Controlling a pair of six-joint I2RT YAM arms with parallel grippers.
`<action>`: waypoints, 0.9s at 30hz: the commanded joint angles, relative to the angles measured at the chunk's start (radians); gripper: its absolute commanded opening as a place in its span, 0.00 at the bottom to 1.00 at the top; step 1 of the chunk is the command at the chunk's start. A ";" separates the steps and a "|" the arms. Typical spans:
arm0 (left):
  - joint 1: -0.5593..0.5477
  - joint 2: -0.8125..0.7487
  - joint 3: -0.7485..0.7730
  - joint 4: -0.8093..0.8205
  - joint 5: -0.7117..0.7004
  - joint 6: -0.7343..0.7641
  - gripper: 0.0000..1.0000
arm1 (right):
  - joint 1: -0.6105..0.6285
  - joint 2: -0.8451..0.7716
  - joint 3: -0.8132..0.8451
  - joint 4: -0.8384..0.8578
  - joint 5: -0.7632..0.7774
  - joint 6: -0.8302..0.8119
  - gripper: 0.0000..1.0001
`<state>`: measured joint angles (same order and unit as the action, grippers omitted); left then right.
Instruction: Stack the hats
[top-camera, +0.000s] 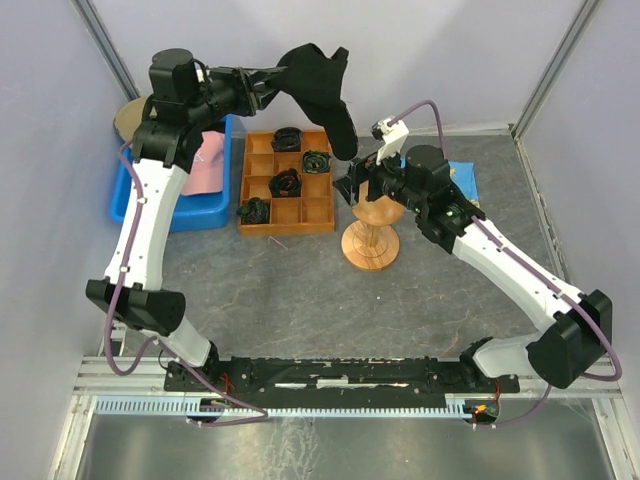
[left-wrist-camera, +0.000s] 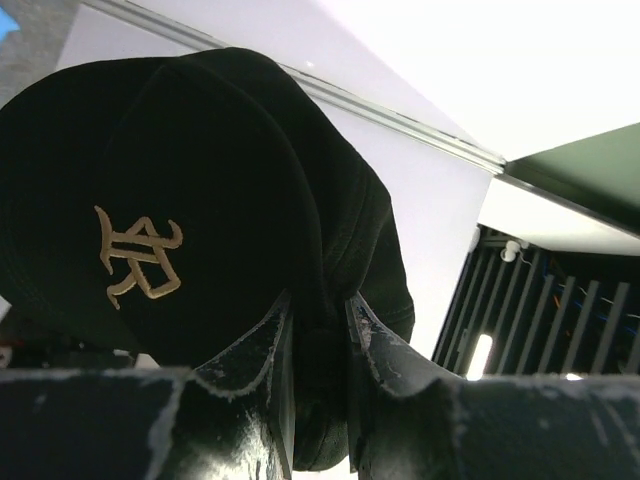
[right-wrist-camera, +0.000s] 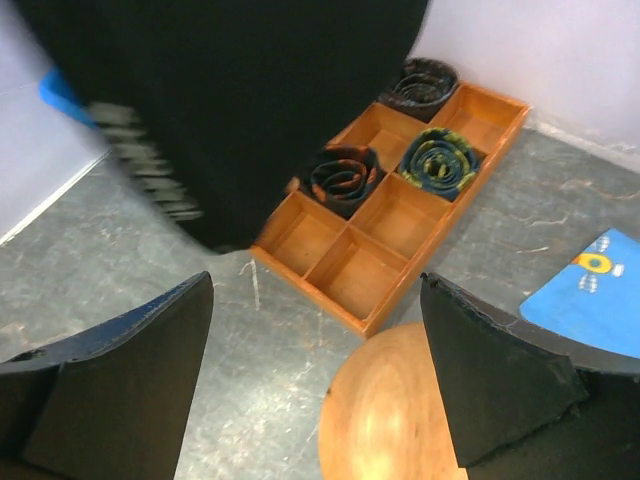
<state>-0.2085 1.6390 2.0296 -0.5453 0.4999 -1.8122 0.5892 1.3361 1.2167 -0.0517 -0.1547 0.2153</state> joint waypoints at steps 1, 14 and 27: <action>0.006 -0.062 0.048 0.008 0.023 -0.093 0.03 | 0.005 0.000 0.025 0.163 0.075 -0.074 0.92; 0.020 -0.045 0.016 0.021 0.048 -0.078 0.03 | 0.005 -0.018 0.083 0.149 0.059 -0.023 0.92; 0.051 0.021 0.056 0.059 0.053 -0.076 0.03 | 0.004 -0.053 0.094 0.099 0.017 0.027 0.93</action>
<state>-0.1600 1.6489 2.0342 -0.5480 0.5274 -1.8450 0.5892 1.3235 1.2682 0.0059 -0.1196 0.2218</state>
